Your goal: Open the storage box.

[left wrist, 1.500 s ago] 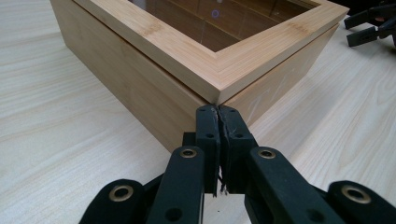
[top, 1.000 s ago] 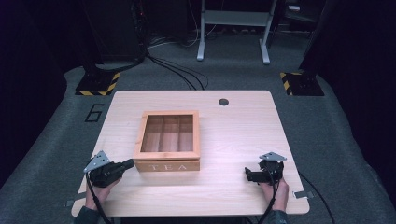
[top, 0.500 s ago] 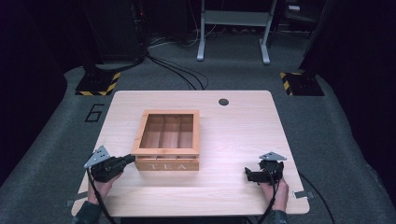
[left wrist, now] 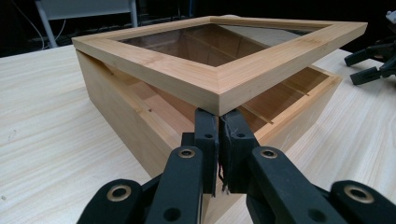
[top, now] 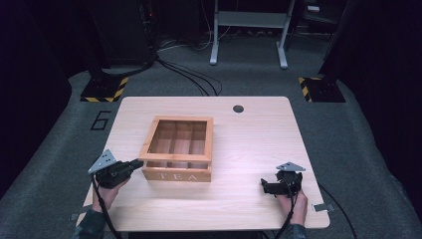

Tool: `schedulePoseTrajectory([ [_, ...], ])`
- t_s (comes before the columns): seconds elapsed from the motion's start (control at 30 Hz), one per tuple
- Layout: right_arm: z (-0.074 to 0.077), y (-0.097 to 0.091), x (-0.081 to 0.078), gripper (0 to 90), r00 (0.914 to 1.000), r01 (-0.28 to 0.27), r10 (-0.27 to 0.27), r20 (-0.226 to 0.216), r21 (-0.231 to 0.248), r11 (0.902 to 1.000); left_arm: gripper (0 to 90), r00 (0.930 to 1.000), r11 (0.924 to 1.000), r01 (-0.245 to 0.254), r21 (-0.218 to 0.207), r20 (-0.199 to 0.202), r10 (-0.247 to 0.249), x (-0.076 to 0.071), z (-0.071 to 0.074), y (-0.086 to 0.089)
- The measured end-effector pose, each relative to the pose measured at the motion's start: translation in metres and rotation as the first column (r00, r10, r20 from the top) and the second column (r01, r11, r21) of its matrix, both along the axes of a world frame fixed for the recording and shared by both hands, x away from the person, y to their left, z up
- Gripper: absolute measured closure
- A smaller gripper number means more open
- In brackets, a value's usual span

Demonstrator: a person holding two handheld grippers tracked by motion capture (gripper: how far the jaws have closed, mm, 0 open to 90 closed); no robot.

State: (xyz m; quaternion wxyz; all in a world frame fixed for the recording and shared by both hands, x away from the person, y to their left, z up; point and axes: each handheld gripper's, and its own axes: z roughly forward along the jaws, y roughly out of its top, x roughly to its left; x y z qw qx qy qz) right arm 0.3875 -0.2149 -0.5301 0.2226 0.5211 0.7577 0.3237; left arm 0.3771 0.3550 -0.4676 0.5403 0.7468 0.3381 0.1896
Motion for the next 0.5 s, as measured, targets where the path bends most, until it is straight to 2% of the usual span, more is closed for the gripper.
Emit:
schedulePoseTrajectory([
  [0.5,0.0,0.0,0.0,0.2,1.0,0.0,0.0,0.0,0.001,1.0,85.9,0.9999,1.0,0.004,-0.003,0.015,-0.004,0.009,0.02,0.0],
])
